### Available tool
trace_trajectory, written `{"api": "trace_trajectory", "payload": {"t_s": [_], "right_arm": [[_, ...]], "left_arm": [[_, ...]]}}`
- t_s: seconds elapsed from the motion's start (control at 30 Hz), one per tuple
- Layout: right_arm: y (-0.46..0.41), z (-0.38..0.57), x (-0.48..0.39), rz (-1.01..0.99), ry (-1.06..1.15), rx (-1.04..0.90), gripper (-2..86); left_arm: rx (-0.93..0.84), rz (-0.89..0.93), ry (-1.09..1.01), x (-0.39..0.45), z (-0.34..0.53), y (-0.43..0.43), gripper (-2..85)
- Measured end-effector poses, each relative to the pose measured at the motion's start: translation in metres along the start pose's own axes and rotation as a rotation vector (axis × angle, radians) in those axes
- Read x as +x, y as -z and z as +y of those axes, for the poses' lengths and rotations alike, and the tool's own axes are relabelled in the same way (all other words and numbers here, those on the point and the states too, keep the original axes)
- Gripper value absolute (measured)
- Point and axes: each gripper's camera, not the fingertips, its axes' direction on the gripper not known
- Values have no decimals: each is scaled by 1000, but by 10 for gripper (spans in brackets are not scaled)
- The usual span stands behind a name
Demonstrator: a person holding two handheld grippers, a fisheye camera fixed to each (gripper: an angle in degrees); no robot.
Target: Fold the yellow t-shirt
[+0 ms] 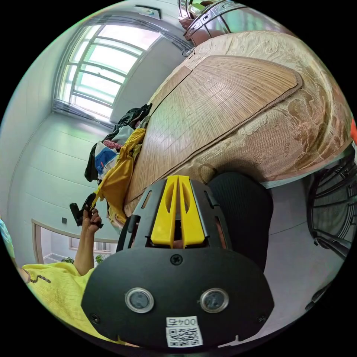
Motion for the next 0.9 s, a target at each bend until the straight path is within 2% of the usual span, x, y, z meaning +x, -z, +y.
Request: {"api": "trace_trajectory", "payload": {"t_s": [0.13,0.27,0.37,0.53,0.7,0.8,0.9], "right_arm": [[-20,-9,2,-20,-2,5,-5],[-41,-20,3,-34,-1,2,7],[-60,-30,0,-46,13,-31,55],[-122,-58,-44,-99,120,-144,116],[-255,-111,-139,-166,243,-378,169],[-322,-133,-197,-82,347,-463,180],[-376,-142,-249,-86,427,-543,176]], "left_arm": [[-148,138,-73,91,-24,-96,9],[-254,45,-100,134,-33,-132,10],[-208,104,-85,132,-29,-89,10],[-64,127,57,56,8,15,11],[26,180,198,13,38,51,13],[64,215,187,14,34,65,15],[56,243,177,15,28,74,16]]}}
